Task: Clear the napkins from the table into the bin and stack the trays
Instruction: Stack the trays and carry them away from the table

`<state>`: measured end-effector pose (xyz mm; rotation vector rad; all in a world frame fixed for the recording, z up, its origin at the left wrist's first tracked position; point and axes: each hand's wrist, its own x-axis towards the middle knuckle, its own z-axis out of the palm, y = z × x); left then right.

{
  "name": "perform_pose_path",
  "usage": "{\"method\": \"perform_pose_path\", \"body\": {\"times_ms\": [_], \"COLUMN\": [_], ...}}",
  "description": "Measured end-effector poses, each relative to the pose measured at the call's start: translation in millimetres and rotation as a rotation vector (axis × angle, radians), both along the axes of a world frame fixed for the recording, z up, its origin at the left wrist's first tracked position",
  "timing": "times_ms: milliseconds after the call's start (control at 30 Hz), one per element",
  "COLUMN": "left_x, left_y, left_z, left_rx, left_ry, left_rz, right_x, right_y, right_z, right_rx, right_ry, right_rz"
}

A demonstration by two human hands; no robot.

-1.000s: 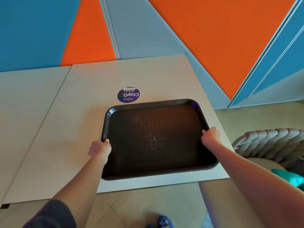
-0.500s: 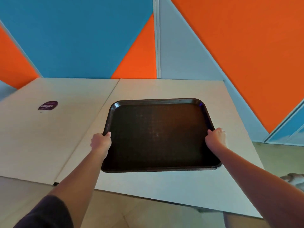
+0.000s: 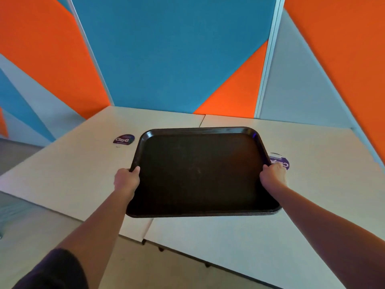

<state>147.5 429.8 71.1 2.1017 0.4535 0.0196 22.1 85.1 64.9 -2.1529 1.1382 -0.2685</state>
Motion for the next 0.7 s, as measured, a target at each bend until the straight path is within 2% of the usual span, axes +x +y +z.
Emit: {"method": "perform_pose_path", "body": {"times_ms": [133,300,700], "left_x": [35.4,70.5,176.2], "left_y": [66.9,138.8,249.2], "left_z": [13.4,19.2,18.1], "left_rx": [0.011,0.0,0.045], "left_ry": [-0.021,-0.047,-0.071], "left_rz": [-0.007,0.029,0.105], "right_x": [48.4,102.2,245.6], "right_y": [65.2,134.4,240.1], "right_z": [5.9,12.0,8.7], "right_rx": [-0.049,-0.004,0.006], "right_ry": [-0.004,-0.062,-0.047], "right_rz": [0.033,0.044,0.108]}}
